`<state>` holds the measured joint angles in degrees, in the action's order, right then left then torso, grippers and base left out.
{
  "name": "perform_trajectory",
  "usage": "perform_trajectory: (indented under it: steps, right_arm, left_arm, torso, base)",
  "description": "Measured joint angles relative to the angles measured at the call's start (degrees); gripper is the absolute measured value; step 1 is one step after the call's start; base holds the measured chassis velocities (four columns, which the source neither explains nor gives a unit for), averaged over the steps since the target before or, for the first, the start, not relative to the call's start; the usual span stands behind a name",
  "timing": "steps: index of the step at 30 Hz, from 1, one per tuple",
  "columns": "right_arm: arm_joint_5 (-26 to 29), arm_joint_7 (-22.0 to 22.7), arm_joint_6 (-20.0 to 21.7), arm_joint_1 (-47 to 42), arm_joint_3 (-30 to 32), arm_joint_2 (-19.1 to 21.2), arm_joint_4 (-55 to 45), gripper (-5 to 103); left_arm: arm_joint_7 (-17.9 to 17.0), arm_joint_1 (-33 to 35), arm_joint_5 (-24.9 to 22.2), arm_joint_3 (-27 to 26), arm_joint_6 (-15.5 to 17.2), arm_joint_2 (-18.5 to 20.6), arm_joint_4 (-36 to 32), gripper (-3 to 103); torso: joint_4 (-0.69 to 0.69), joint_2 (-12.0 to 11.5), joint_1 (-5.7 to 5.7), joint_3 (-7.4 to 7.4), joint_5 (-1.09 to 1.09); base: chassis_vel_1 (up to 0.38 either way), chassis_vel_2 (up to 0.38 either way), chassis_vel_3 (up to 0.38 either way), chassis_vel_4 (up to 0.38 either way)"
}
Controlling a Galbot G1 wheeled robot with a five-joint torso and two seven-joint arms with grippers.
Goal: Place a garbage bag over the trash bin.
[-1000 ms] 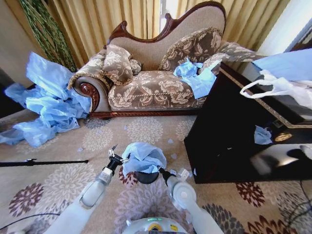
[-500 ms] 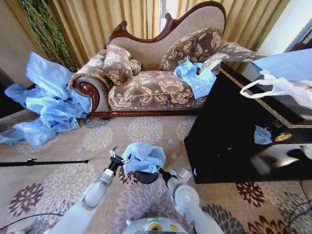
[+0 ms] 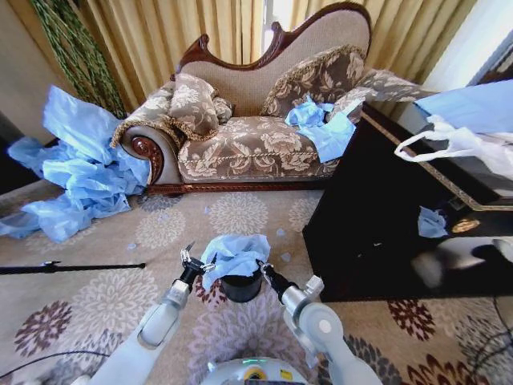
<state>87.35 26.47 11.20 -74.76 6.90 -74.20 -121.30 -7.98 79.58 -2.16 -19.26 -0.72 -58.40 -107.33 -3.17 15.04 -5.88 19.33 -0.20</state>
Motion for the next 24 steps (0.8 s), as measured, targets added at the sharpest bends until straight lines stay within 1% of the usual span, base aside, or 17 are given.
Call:
perform_trajectory:
  steps: [2,3,4,5,6,8,10,11,12,14,15,18,19,23,24]
  right_arm:
    - [-0.3,-0.3,0.0,-0.2,0.1,0.0,0.0,0]
    - [-0.5,-0.4,0.0,-0.4,0.2,0.1,0.0,0]
    - [-0.8,-0.5,0.1,-0.6,0.3,0.2,0.0,0]
    - [-0.9,-0.5,0.1,-0.6,0.3,0.3,0.0,0]
    - [-0.9,-0.5,0.1,-0.6,0.3,0.3,0.0,0]
    - [-1.4,-0.5,0.4,-0.7,0.2,0.5,0.0,0]
    - [-2.1,-0.5,0.4,-0.7,-0.3,0.6,-0.2,0]
    - [-2.1,-0.5,0.4,-0.7,-0.3,0.6,-0.2,0]
    - [-2.4,-0.5,0.4,-0.6,-0.5,0.6,-0.3,0]
    - [-2.7,-0.4,0.4,-0.6,-0.7,0.6,-0.5,0]
    - [-2.7,-0.4,0.4,-0.6,-0.7,0.6,-0.5,0]
    - [-3.9,-0.5,0.5,-0.9,-0.7,1.1,-0.7,0]
    - [-3.9,-0.5,0.5,-0.9,-0.7,1.1,-0.7,0]
    - [-4.7,-0.8,0.5,-1.6,-0.3,1.4,-0.9,0]
    - [-4.7,-0.8,0.5,-1.6,-0.3,1.4,-0.9,0]
  left_arm:
    - [0.1,0.2,0.0,0.0,-0.1,0.0,-0.2,100]
    - [1.1,0.4,0.0,0.0,-0.5,0.1,-0.6,100]
    - [2.6,0.7,0.7,0.0,-1.7,0.6,-0.9,100]
    - [3.3,0.7,1.4,0.0,-2.2,0.8,-1.0,100]
    - [3.3,0.7,1.4,0.0,-2.2,0.8,-1.0,100]
    - [5.5,0.6,4.5,0.0,-3.7,1.7,-1.0,100]
    - [8.6,-0.3,8.3,0.1,-5.5,3.2,-0.6,100]
    - [8.6,-0.3,8.3,0.1,-5.5,3.2,-0.6,100]
    - [10.2,-0.9,9.9,0.1,-5.8,3.9,-0.3,100]
    - [11.5,-1.6,11.1,0.4,-5.8,4.9,0.0,100]
    - [11.5,-1.6,11.1,0.4,-5.8,4.9,0.0,100]
    - [14.1,-3.8,12.1,1.5,-5.2,7.0,1.3,100]
    - [14.1,-3.8,12.1,1.5,-5.2,7.0,1.3,100]
    - [17.1,-7.0,14.2,3.3,-5.2,8.2,3.0,100]
    - [17.1,-7.0,14.2,3.3,-5.2,8.2,3.0,100]
  torso:
    - [0.00,0.0,0.00,0.00,0.00]
    - [0.01,0.0,0.00,0.00,0.00]
    - [0.00,0.0,0.00,0.00,0.00]
    - [0.00,0.0,0.00,0.00,0.00]
    - [0.00,0.0,0.00,0.00,0.00]
    - [0.00,0.0,0.00,0.00,0.00]
    - [0.00,0.0,0.00,0.00,0.00]
    - [0.00,0.0,0.00,0.00,0.00]
    - [0.00,0.0,0.00,0.00,0.00]
    - [0.00,0.0,0.00,0.00,-0.01]
    - [0.00,0.0,0.00,0.00,-0.01]
    - [0.00,0.0,0.00,0.00,0.00]
    - [0.00,0.0,0.00,0.00,0.00]
    - [0.00,0.0,0.00,0.00,0.00]
    - [0.00,0.0,0.00,0.00,0.00]
  base:
    - [0.000,0.000,0.000,0.000]
    - [0.000,0.000,0.000,0.000]
    - [0.000,0.000,0.000,0.000]
    - [0.000,0.000,0.000,0.000]
    - [0.000,0.000,0.000,0.000]
    - [0.000,0.000,0.000,0.000]
    - [0.000,0.000,0.000,0.000]
    - [0.000,0.000,0.000,0.000]
    - [0.000,0.000,0.000,0.000]
    - [0.000,0.000,0.000,0.000]
    - [0.000,0.000,0.000,0.000]
    - [0.000,0.000,0.000,0.000]
    - [0.000,0.000,0.000,0.000]
    - [0.000,0.000,0.000,0.000]
    - [0.000,0.000,0.000,0.000]
